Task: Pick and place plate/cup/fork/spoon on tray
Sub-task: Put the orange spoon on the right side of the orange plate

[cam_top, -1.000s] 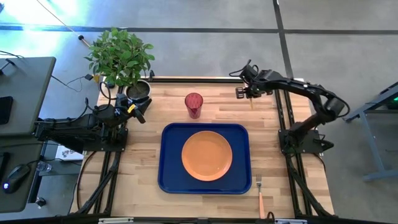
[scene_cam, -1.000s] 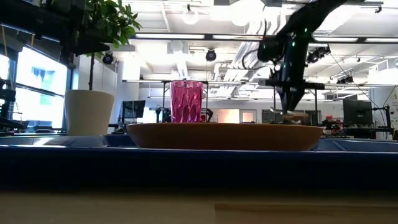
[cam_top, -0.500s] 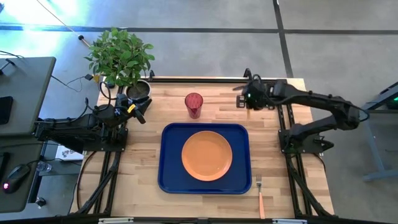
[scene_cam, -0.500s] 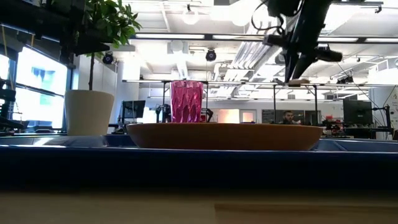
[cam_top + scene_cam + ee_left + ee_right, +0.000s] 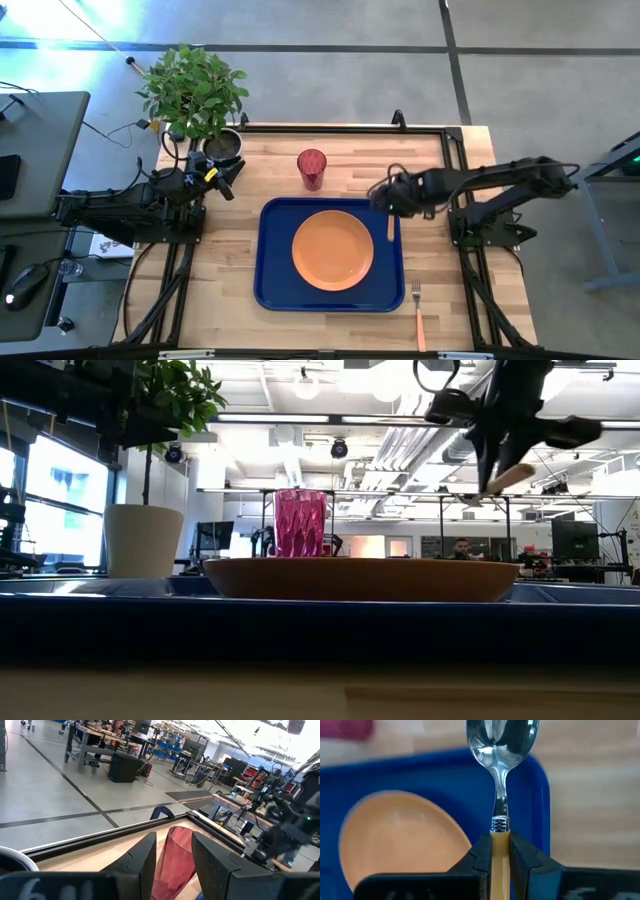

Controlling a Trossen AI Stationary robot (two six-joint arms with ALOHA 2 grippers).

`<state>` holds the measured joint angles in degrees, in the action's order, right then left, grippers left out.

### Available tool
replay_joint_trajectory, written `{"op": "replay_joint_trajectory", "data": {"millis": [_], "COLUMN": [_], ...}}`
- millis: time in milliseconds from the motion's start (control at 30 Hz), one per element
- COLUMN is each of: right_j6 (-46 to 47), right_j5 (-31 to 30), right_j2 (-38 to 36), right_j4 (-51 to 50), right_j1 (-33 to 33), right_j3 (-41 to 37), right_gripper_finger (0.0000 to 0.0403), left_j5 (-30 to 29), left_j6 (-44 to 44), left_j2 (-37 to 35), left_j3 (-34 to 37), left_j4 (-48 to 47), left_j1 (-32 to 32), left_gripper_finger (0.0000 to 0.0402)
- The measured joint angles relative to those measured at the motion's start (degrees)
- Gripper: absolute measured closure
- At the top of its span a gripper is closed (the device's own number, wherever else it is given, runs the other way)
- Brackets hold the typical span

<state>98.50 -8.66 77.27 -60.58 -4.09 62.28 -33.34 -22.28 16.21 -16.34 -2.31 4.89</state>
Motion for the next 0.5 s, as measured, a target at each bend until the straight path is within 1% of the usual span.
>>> {"op": "replay_joint_trajectory", "data": {"millis": [200,267,400,500], "right_j6": [9.4,11.63,14.11,14.46], "right_j5": [3.25,3.39,3.42,4.85], "right_j2": [4.94,6.73,10.04,12.59], "right_j4": [1.79,3.27,5.96,7.59], "right_j1": [-6.93,-8.71,-11.22,-12.4], "right_j3": [0.0,0.0,0.0,-0.02], "right_gripper_finger": [0.0385,0.0385,0.0385,0.0385], "left_j5": [0.0,-0.02,-0.02,-0.02], "left_j6": [0.0,0.0,2.09,3.39], "left_j2": [0.01,0.01,0.0,0.0], "left_j3": [0.0,0.0,0.0,0.0], "left_j4": [-0.01,0.0,-0.02,-0.02], "left_j1": [0.0,0.0,0.0,0.0], "left_gripper_finger": [0.0287,0.0287,0.0287,0.0287]}}
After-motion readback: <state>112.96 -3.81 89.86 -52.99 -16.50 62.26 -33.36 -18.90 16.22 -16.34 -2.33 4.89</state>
